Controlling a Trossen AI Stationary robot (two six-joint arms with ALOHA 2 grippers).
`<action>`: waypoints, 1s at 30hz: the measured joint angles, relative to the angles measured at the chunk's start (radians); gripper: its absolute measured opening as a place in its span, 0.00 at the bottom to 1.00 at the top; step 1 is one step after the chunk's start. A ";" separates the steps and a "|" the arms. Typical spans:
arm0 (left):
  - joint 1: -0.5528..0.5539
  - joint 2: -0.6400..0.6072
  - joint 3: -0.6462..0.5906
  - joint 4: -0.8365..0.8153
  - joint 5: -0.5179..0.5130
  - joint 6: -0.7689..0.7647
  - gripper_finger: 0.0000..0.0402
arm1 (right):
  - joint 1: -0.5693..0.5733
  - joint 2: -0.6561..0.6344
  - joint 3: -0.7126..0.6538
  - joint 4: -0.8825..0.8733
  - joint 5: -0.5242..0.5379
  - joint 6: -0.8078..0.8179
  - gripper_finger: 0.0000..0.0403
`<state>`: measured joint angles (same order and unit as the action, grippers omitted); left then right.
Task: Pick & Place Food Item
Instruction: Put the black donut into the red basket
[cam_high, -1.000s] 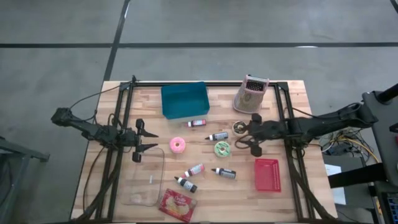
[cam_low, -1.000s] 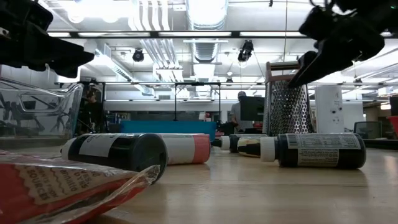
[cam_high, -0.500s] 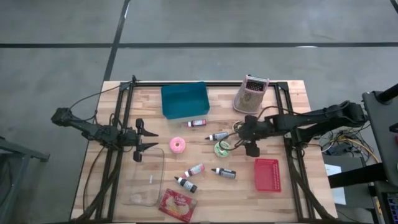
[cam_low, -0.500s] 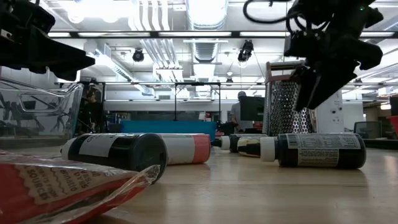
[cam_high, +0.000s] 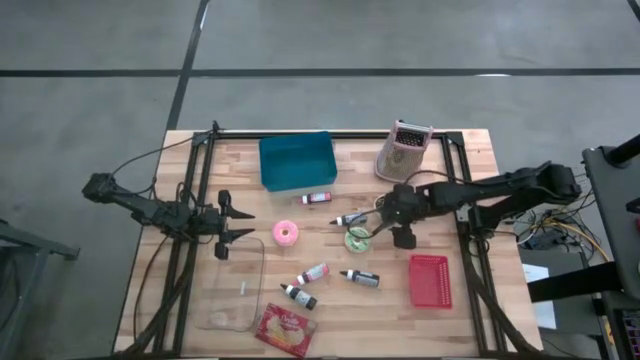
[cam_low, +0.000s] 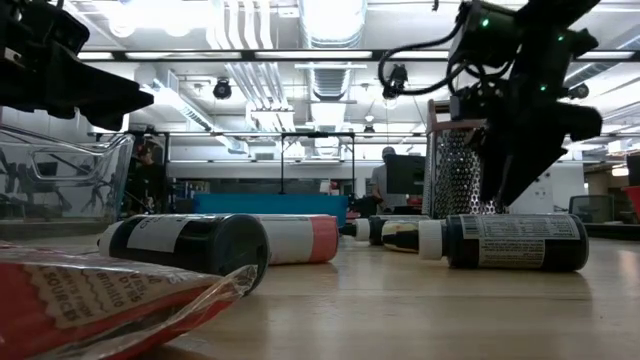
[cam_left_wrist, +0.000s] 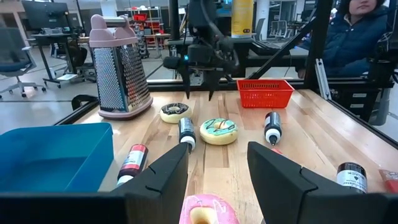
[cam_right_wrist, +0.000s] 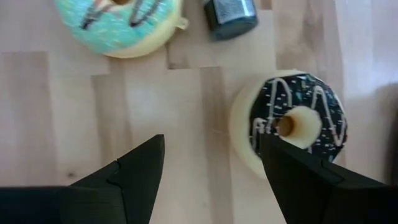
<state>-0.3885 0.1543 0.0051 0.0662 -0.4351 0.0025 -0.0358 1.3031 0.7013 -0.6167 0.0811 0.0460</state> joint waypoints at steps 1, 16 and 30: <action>0.000 0.000 0.000 0.000 0.000 0.000 0.42 | -0.014 0.006 0.000 0.000 0.000 -0.010 0.65; 0.000 0.000 0.000 0.000 -0.009 -0.003 0.42 | -0.096 0.085 0.033 0.034 -0.003 -0.115 0.65; 0.000 0.004 0.000 0.000 -0.010 -0.008 0.42 | -0.096 0.176 0.038 0.052 -0.028 -0.094 0.64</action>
<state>-0.3885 0.1585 0.0051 0.0662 -0.4454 -0.0051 -0.1319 1.4796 0.7395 -0.5651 0.0530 -0.0479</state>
